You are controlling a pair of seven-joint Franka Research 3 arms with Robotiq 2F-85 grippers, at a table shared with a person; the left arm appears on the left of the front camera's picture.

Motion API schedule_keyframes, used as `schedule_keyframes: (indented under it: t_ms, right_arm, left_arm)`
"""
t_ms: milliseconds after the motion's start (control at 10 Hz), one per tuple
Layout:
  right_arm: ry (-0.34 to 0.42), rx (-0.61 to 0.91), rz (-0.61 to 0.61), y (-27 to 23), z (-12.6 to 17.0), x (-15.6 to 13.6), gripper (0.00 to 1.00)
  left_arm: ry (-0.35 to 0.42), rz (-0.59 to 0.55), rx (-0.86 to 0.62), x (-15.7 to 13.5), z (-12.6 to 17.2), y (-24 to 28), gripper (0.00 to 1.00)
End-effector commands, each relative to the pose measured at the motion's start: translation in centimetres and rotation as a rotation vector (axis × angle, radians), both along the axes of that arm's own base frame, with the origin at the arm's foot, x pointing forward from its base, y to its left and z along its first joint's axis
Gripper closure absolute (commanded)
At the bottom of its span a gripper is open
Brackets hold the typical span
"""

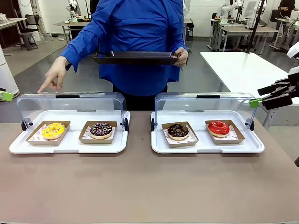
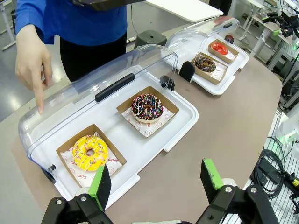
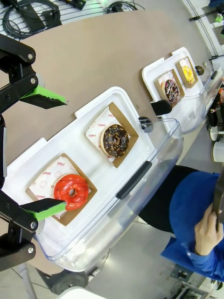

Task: Provide the desired donut to the person.
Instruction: Pick up and lift the Paper togo box containing the Donut pointed at by the person.

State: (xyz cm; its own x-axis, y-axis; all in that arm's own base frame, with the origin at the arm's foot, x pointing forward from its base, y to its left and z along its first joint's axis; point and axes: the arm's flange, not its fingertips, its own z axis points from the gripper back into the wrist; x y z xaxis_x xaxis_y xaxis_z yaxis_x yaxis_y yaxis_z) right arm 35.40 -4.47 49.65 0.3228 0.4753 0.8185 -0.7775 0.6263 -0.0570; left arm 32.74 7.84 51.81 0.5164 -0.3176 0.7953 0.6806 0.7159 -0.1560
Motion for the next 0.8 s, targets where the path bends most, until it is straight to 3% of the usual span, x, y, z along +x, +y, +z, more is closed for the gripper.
schedule_keyframes:
  t_ms: [0, 200, 300, 400, 600, 700]
  right_arm:
    - [-0.010, 0.005, 0.011, -0.3, -0.2, 0.1, 0.00]
    - [-0.010, 0.005, 0.011, -0.3, -0.2, 0.1, 0.00]
    - [-0.010, 0.005, 0.011, -0.3, -0.2, 0.1, 0.00]
    - [-0.010, 0.005, 0.011, -0.3, -0.2, 0.1, 0.00]
    - [-0.010, 0.005, 0.011, -0.3, -0.2, 0.1, 0.00]
    - [-0.010, 0.005, 0.011, -0.3, -0.2, 0.1, 0.00]
  left_arm:
    - [-0.007, -0.002, -0.004, 0.1, 0.0, 0.1, 0.00]
    - [0.000, 0.000, 0.000, 0.0, 0.0, 0.0, 0.00]
    - [0.039, -0.022, 0.177, -0.4, -0.2, -0.7, 0.00]
    - [0.129, -0.112, 0.362, 0.1, -0.6, -1.0, 0.00]
    - [0.101, -0.181, 0.607, 1.9, -2.3, -1.4, 0.00]
    - [0.052, -0.328, 0.742, 3.2, -4.0, -1.4, 0.00]
